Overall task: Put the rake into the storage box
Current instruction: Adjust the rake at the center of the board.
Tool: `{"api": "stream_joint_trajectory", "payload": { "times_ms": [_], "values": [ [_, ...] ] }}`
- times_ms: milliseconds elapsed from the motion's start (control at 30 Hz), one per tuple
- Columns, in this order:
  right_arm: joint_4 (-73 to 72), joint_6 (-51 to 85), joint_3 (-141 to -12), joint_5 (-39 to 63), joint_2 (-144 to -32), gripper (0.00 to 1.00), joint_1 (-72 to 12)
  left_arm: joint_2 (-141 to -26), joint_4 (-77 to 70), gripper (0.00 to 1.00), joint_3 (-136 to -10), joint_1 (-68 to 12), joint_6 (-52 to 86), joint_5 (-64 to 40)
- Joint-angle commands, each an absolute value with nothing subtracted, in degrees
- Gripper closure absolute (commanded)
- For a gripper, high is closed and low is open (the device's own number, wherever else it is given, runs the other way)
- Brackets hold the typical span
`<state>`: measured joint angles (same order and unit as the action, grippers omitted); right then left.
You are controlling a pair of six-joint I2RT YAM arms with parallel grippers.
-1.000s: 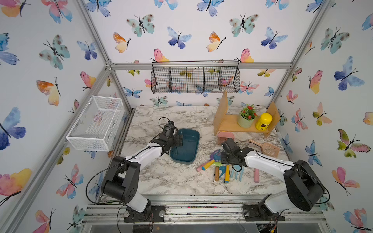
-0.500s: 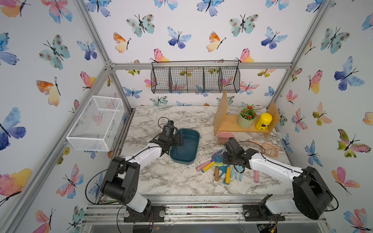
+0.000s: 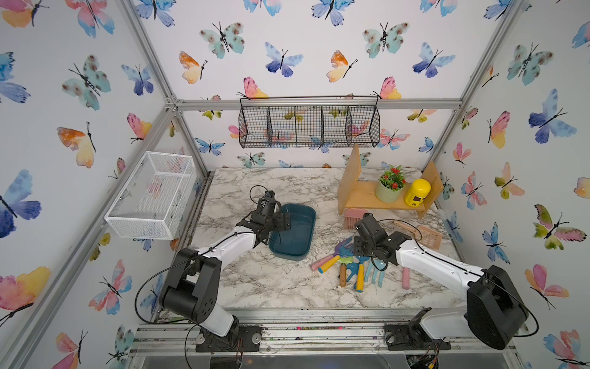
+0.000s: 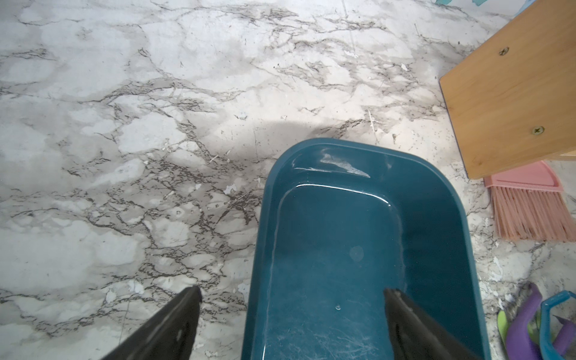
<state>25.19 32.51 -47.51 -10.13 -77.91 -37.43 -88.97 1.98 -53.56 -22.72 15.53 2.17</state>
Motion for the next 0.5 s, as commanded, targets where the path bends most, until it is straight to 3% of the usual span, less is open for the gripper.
{"api": "stream_joint_trajectory", "payload": {
  "times_ms": [0, 300, 467],
  "values": [
    [21.8, 27.7, -45.6, 2.2, -75.8, 0.52, -37.2, -89.5, 1.8, 0.05, -53.5, -22.8, 15.7, 0.2],
    [16.2, 24.9, -43.8, 27.3, -78.6, 0.50, -37.2, -90.1, 1.8, 0.05, -53.5, -23.0, 16.0, -0.4],
    [16.4, 24.6, -44.4, 31.1, -81.0, 0.46, -37.2, -90.1, 2.2, 0.05, -53.7, -23.1, 15.6, -0.4]
  ]
}}
